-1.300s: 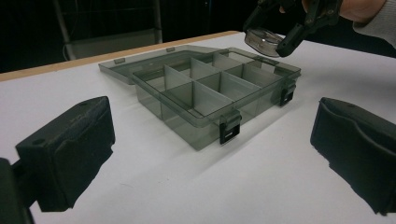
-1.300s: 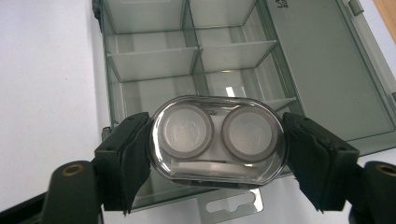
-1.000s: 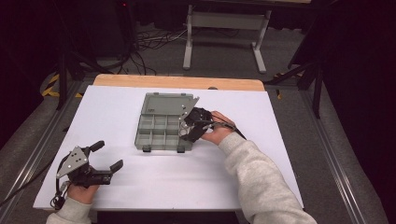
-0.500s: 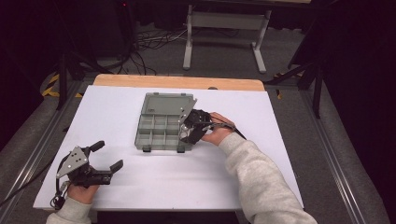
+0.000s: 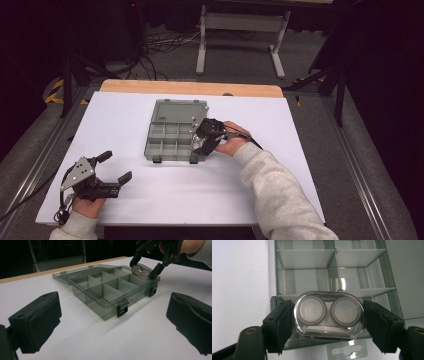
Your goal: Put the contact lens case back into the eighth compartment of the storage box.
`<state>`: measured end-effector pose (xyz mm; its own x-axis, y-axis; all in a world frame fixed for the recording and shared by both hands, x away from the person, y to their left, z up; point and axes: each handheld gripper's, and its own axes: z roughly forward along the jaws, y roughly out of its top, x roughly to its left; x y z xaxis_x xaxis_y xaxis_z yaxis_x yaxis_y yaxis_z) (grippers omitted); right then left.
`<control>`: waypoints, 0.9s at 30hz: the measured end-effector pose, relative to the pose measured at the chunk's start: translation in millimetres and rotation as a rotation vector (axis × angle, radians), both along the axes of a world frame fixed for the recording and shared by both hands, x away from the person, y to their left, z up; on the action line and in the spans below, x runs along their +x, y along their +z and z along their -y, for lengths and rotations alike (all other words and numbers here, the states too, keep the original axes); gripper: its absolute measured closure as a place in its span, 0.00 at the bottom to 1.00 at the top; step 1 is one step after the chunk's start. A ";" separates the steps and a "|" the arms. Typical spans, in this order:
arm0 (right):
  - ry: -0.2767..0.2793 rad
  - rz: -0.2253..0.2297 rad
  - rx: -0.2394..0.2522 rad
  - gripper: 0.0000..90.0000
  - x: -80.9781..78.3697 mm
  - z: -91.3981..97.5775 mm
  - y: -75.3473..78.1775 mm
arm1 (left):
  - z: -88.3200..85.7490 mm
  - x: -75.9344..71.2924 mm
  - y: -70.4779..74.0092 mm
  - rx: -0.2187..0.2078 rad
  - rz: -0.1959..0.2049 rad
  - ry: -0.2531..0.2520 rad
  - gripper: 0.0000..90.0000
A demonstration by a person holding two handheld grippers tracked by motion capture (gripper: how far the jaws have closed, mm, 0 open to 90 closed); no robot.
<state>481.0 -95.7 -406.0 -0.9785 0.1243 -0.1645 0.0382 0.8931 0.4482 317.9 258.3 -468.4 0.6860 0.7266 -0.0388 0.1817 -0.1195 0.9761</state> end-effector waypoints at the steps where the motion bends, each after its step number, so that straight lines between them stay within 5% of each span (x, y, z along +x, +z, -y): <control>1: -0.001 -0.001 -0.002 0.30 0.0 0.0 -0.3 | 0.0 0.0 0.0 0.000 0.000 0.000 0.01; 8: -0.002 -0.004 -0.005 0.29 0.2 -0.2 -0.9 | 0.2 -0.2 0.0 0.002 -0.006 0.000 0.01; 15: -0.023 -0.043 0.055 0.22 4.3 3.7 2.9 | 0.1 -0.2 0.0 0.002 -0.007 -0.001 0.01; 27: -0.037 -0.015 0.111 0.18 -0.4 6.2 15.5 | 0.2 -0.3 -0.1 0.002 -0.007 -0.001 0.01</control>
<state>480.6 -101.9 -390.5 -0.9752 0.1767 -0.1335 0.0772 0.8360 0.5432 317.6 258.1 -468.5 0.6862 0.7262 -0.0422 0.1883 -0.1213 0.9746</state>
